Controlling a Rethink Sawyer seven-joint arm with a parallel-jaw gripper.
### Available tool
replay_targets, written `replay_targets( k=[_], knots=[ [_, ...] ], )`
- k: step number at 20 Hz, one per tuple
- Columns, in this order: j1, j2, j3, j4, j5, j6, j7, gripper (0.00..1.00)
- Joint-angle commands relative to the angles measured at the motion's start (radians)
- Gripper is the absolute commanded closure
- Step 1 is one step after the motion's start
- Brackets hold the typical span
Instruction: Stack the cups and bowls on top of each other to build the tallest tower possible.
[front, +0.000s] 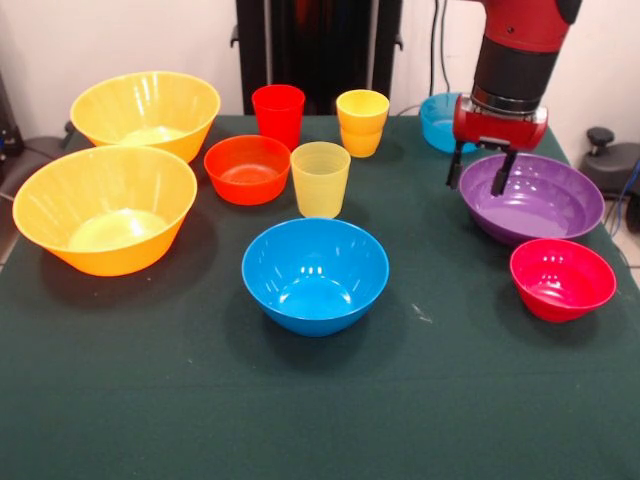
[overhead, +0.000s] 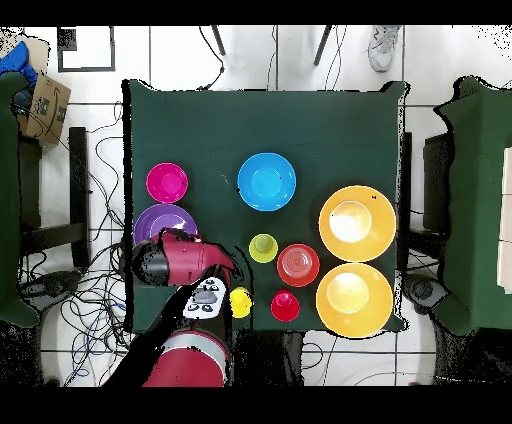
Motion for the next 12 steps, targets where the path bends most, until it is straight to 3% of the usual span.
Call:
replay_targets(
  k=[1,12],
  knots=[
    [-0.027,0.028,0.063,0.023,-0.071,0.016,0.065,0.00],
    [-0.027,0.063,0.083,0.066,-0.096,-0.100,0.114,0.00]
  ],
)
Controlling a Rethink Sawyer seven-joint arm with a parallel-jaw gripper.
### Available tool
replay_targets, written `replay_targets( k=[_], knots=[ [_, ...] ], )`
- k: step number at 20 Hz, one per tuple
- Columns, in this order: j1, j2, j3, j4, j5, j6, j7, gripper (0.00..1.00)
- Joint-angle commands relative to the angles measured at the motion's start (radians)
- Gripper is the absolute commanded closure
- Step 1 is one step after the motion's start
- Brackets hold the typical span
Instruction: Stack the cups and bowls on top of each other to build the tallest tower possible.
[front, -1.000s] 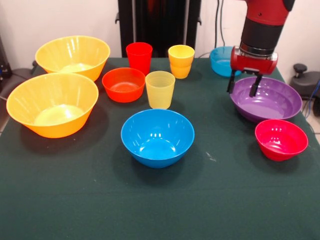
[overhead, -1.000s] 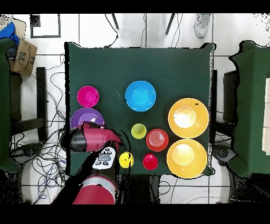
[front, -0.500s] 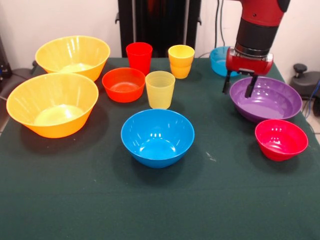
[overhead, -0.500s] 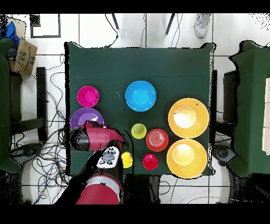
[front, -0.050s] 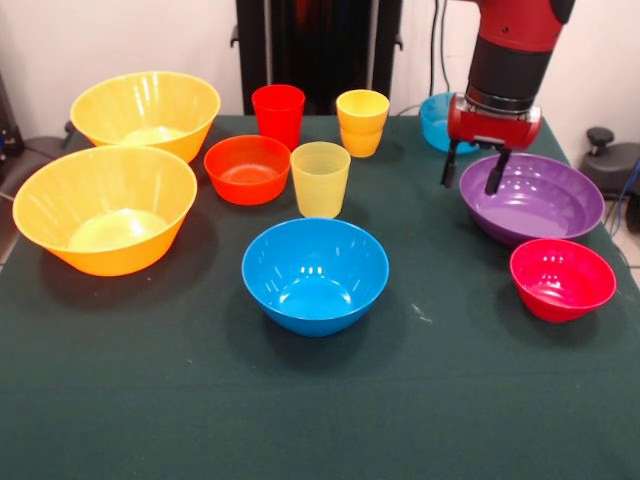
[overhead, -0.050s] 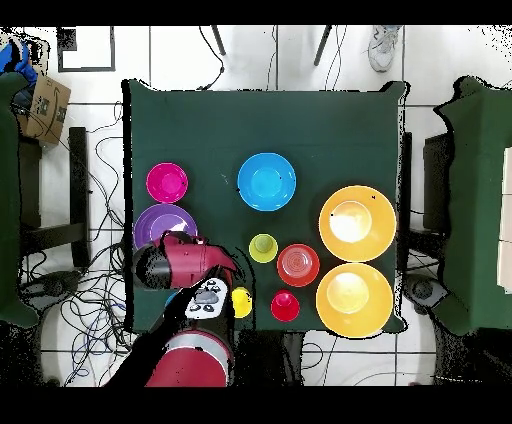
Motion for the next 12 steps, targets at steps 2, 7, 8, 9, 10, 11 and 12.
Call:
replay_targets(
  k=[2,7,8,9,10,11,12],
  knots=[
    [-0.029,0.066,0.094,0.056,-0.059,-0.088,0.121,0.00],
    [-0.049,0.072,0.125,0.061,-0.056,-0.120,0.131,0.00],
    [-0.054,0.073,0.132,0.064,-0.056,-0.128,0.133,0.00],
    [-0.059,0.076,0.139,0.066,-0.057,-0.145,0.137,0.00],
    [-0.064,0.079,0.146,0.069,-0.059,-0.165,0.143,0.00],
    [-0.070,0.082,0.153,0.071,-0.061,-0.180,0.146,0.00],
    [-0.077,0.084,0.161,0.073,-0.063,-0.195,0.150,0.00]
  ],
)
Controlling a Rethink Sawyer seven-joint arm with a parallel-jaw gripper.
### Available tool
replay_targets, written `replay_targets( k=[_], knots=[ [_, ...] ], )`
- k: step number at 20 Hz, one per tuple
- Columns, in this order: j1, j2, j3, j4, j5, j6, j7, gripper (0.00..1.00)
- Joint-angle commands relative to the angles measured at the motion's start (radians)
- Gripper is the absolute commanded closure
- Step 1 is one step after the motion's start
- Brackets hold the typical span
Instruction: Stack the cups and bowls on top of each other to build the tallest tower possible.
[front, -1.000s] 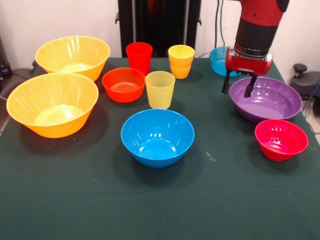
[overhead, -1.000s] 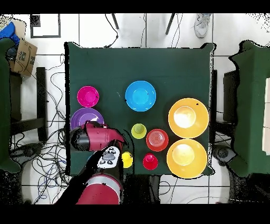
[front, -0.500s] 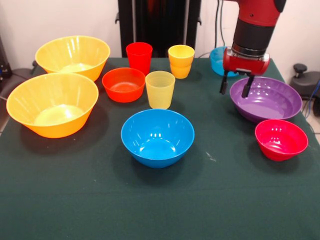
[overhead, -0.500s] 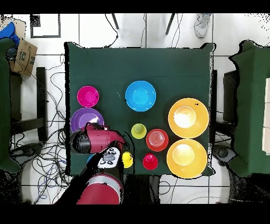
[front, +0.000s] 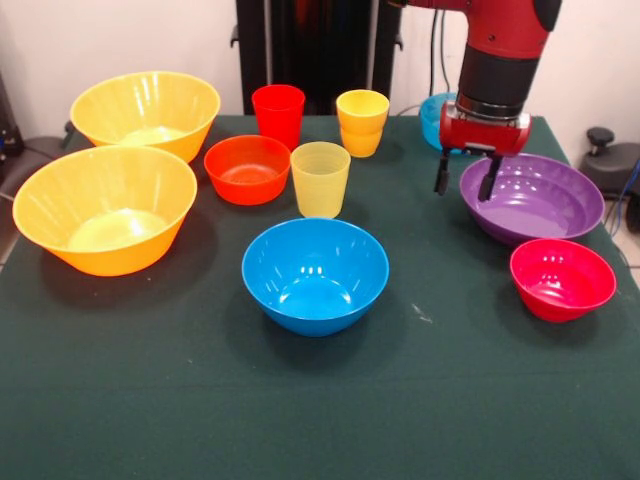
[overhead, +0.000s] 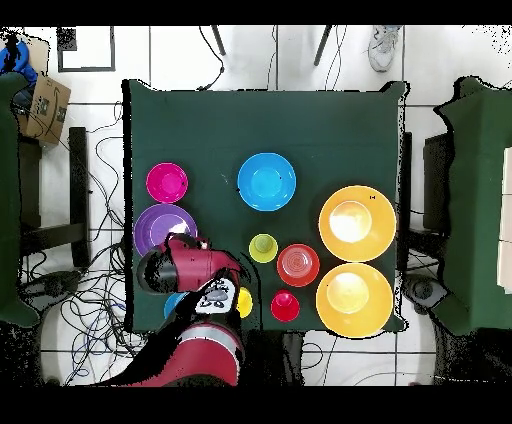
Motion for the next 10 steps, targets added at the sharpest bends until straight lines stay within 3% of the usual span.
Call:
replay_targets(
  k=[1,10],
  knots=[
    [-0.043,0.067,0.140,0.045,-0.052,-0.108,0.153,0.00],
    [-0.081,0.073,0.196,0.079,-0.039,-0.130,0.167,0.00]
  ],
)
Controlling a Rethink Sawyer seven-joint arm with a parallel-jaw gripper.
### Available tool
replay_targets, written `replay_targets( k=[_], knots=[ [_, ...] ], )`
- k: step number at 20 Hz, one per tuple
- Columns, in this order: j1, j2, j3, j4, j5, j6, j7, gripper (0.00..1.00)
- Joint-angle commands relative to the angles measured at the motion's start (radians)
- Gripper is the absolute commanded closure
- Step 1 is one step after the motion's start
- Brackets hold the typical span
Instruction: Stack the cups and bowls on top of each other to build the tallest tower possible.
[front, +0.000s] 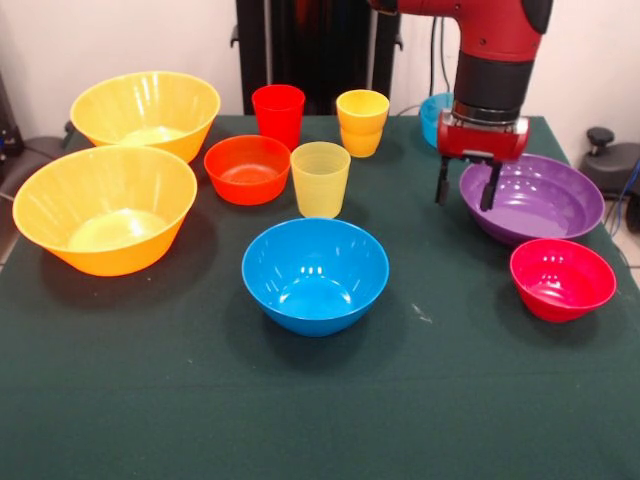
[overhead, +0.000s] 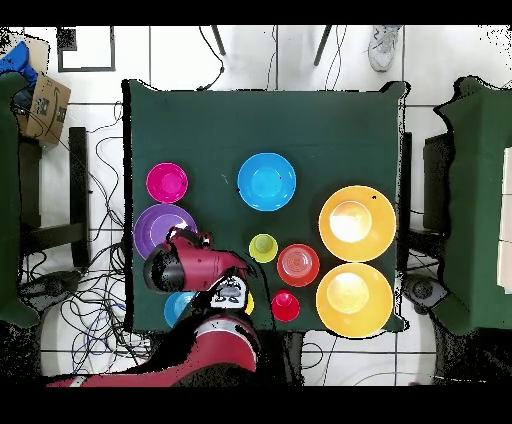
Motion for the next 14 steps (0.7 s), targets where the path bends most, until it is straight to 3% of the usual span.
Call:
replay_targets(
  k=[1,2,3,8,14],
  knots=[
    [-0.035,0.072,0.157,0.061,-0.038,-0.041,0.169,0.00],
    [-0.044,0.072,0.166,0.066,-0.037,-0.043,0.171,0.00],
    [-0.050,0.073,0.174,0.073,-0.037,-0.055,0.174,1.00],
    [-0.074,0.068,0.199,0.095,-0.024,-0.041,0.188,1.00],
    [-0.027,0.056,0.137,0.071,-0.004,0.005,0.158,1.00]
  ],
)
